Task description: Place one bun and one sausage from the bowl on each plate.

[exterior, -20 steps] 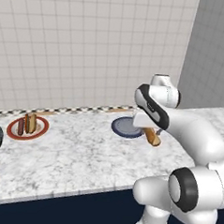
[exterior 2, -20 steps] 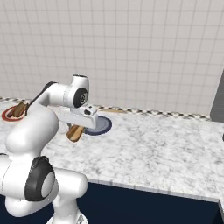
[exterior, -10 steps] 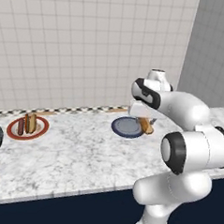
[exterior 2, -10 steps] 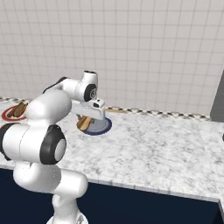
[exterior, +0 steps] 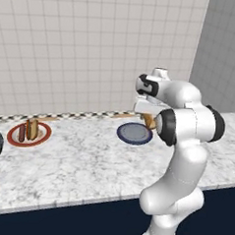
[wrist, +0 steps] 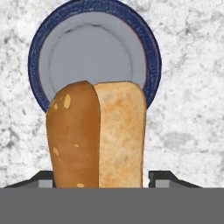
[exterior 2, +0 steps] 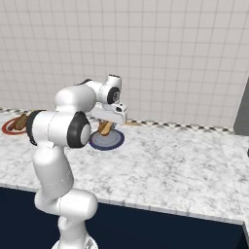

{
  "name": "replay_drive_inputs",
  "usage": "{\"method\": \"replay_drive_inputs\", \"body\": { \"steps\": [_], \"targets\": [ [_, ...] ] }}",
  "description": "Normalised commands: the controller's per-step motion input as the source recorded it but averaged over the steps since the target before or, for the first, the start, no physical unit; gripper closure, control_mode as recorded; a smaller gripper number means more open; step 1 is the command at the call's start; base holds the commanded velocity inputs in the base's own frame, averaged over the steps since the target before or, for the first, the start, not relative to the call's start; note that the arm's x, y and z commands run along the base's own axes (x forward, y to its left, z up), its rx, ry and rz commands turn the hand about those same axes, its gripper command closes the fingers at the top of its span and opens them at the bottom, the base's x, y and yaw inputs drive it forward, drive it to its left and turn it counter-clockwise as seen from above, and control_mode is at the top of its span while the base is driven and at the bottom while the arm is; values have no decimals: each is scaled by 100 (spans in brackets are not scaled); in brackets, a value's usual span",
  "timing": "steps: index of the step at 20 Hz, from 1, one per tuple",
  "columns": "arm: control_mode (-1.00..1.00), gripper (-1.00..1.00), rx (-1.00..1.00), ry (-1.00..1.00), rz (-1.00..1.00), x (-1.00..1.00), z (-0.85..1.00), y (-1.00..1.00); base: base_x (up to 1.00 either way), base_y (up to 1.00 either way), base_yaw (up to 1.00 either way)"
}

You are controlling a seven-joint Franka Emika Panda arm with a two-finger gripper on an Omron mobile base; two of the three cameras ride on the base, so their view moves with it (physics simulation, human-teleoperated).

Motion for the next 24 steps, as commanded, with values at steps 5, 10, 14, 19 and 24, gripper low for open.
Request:
{"method": "replay_drive_inputs", "body": {
  "steps": [5, 10, 14, 19, 24],
  "targets": [
    [-100, 100, 0, 0, 0, 51, -72, -2, 0, 0, 0],
    [-100, 100, 0, 0, 0, 42, -78, -1, 0, 0, 0],
    [-100, 100, 0, 0, 0, 28, -27, -2, 0, 0, 0],
    [-100, -100, 0, 0, 0, 2, -11, 0, 0, 0, 0],
    [-100, -100, 0, 0, 0, 0, 0, 0, 0, 0, 0]
  ]
}}
